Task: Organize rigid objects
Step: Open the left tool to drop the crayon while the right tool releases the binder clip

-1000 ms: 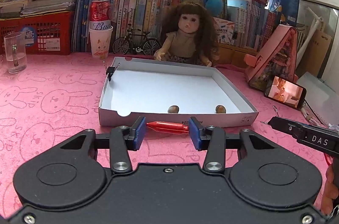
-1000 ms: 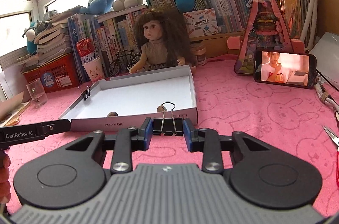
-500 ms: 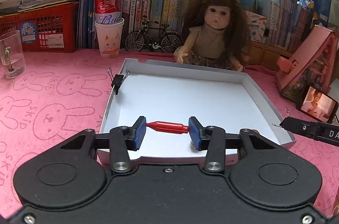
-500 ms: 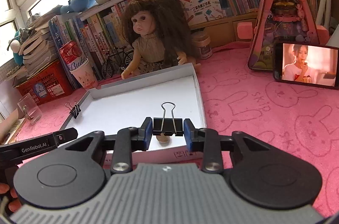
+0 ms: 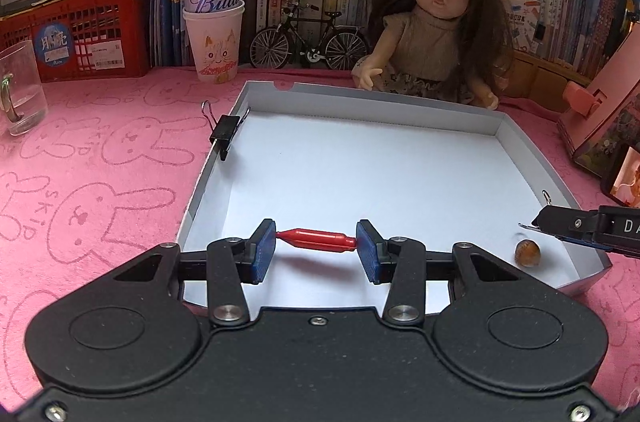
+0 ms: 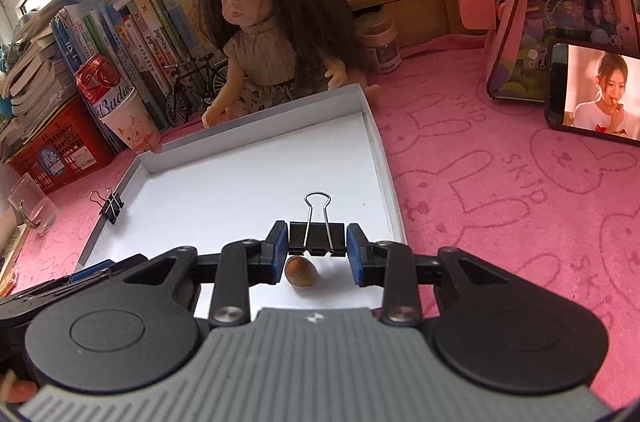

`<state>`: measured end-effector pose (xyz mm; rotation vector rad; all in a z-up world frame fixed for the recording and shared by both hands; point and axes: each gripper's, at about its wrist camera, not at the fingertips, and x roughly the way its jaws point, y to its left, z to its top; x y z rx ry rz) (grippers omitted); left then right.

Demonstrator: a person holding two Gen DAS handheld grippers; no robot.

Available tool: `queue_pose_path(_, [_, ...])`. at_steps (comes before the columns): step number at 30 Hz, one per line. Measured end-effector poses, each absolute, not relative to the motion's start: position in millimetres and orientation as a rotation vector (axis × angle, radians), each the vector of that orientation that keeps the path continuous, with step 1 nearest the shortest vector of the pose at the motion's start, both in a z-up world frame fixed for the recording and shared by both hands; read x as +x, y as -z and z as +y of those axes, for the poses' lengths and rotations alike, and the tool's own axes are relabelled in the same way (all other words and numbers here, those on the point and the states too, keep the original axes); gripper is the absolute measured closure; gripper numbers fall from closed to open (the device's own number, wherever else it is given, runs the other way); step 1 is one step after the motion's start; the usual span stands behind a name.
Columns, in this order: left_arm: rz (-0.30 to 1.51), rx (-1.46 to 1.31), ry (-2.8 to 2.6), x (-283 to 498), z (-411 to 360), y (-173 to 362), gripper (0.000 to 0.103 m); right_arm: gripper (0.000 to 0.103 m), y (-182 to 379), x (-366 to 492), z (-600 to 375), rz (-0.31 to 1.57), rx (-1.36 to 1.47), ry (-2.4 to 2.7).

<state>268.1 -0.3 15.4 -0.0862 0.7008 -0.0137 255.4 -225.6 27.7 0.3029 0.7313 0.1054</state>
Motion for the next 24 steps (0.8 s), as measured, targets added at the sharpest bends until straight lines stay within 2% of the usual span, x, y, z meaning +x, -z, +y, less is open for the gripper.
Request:
queue_pose_path(13, [0.702, -0.06, 0.001, 272.4, -4.5, -8.8, 0.061, 0.067, -18.1, 264.8, -222.1, 0.753, 0.292, -0.103])
queue_pose_path(16, [0.703, -0.065, 0.004, 272.0, -4.6, -9.6, 0.06, 0.063, -19.1, 263.0, -223.6, 0.751, 0.309, -0.114])
queue_pose_path(21, [0.703, -0.057, 0.017, 268.1, -5.4, -12.2, 0.05, 0.05, -21.1, 258.7, -228.0, 0.744, 0.339, -0.125])
queue_pose_path(22, [0.699, -0.053, 0.018, 266.8, -5.9, -13.3, 0.045, 0.047, -22.1, 257.3, -229.0, 0.74, 0.342, -0.126])
queue_pose_path(24, [0.684, -0.042, 0.019, 262.7, -6.6, -16.9, 0.039, 0.045, -24.9, 254.4, -231.1, 0.731, 0.35, -0.128])
